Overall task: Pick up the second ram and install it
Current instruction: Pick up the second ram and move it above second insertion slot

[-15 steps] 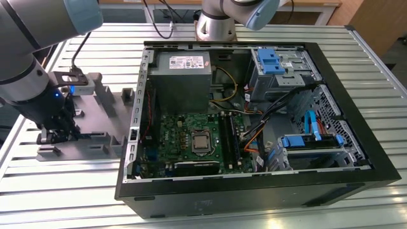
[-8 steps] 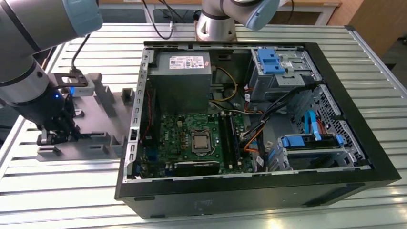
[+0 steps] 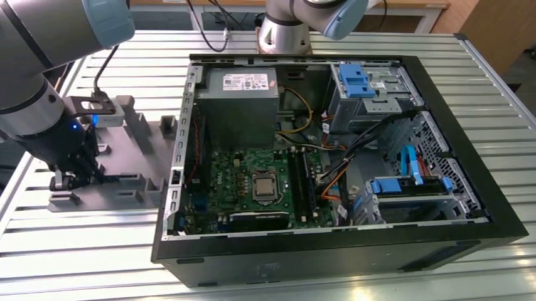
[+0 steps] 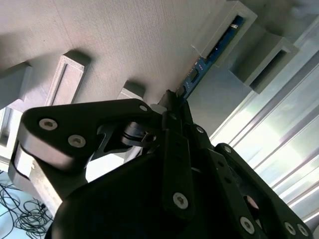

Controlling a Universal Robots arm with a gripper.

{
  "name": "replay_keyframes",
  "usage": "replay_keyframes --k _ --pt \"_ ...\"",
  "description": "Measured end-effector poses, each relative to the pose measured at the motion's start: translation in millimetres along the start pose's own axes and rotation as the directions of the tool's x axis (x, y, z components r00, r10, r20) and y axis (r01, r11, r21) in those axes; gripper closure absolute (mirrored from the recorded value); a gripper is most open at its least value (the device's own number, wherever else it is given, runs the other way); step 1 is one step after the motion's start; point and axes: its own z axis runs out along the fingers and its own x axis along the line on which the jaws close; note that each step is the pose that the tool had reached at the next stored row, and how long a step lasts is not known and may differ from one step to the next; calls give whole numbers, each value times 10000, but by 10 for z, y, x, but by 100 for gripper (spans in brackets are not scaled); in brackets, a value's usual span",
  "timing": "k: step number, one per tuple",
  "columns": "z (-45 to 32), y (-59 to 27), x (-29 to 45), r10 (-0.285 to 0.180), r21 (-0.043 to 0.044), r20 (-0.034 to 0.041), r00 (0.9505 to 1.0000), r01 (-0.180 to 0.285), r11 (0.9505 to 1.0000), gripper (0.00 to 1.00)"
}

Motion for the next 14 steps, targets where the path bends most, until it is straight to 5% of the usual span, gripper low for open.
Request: replay_keyframes --k 14 --pt "1 0 0 0 0 8 10000 0 10000 86"
